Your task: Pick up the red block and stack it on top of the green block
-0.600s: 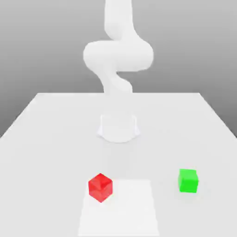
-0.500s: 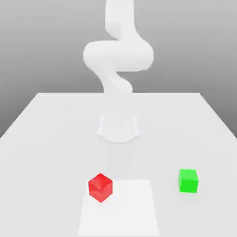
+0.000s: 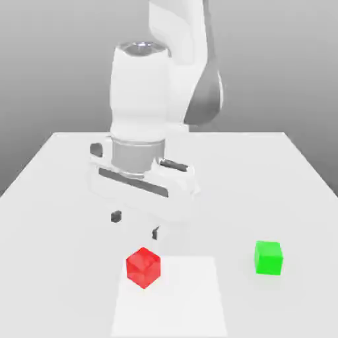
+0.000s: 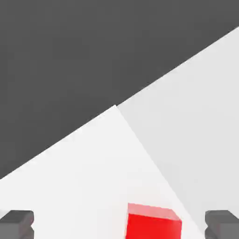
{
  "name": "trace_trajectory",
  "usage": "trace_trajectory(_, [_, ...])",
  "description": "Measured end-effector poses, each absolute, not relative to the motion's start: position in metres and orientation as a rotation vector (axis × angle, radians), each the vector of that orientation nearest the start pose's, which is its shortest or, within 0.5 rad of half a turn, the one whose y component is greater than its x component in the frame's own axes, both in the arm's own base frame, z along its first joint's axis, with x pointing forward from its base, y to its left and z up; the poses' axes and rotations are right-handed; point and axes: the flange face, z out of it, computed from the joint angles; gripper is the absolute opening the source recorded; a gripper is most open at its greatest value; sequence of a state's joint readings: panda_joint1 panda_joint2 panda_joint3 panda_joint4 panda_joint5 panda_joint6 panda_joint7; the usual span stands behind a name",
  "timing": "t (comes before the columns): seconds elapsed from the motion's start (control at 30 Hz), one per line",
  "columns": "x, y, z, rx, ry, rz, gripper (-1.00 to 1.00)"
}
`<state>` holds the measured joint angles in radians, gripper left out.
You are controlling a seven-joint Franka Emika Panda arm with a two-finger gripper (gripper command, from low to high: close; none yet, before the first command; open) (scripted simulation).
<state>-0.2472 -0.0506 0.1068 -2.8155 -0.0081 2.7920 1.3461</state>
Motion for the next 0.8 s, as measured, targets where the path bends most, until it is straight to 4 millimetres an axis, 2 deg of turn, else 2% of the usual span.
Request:
trace_trajectory(0.27, [0.364, -0.052, 0.153, -2.293, 2.143, -0.001, 0.00])
trace_trajectory(0.3, [0.363, -0.052, 0.147, -2.295, 2.144, -0.001, -1.00])
trace_trajectory(0.53, [0.363, -0.052, 0.146, -2.294, 2.144, -0.003, -1.00])
trace_trajectory(0.8, [0.364, -0.051, 0.202, -2.296, 2.142, -0.004, -1.00])
